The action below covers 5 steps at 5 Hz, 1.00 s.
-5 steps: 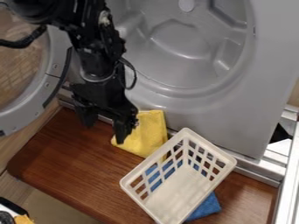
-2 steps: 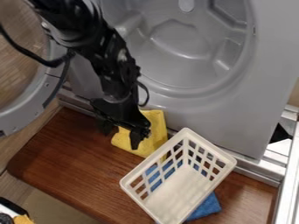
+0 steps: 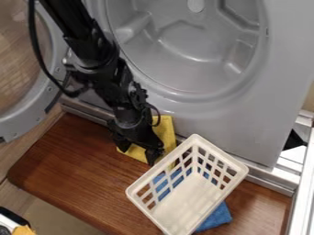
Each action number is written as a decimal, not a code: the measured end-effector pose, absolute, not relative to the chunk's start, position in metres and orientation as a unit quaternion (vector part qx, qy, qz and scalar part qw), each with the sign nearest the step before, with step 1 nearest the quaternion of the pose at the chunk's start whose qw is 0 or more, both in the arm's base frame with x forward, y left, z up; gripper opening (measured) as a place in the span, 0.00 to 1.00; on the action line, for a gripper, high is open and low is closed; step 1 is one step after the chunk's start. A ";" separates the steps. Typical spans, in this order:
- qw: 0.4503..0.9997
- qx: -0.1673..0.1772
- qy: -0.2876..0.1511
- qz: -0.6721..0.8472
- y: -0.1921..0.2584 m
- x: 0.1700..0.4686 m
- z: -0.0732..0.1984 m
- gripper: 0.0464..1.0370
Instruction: Move the yellow thing into the washing machine
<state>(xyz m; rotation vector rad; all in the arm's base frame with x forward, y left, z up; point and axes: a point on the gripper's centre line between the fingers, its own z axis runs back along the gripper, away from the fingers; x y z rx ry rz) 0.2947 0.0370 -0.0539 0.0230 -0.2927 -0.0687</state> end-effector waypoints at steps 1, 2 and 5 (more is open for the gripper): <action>0.984 0.002 -0.167 -0.056 0.035 0.305 -0.062 0.91; 0.984 0.011 -0.170 -0.042 0.037 0.306 -0.062 0.63; 0.986 0.020 -0.160 -0.040 0.034 0.293 -0.050 0.01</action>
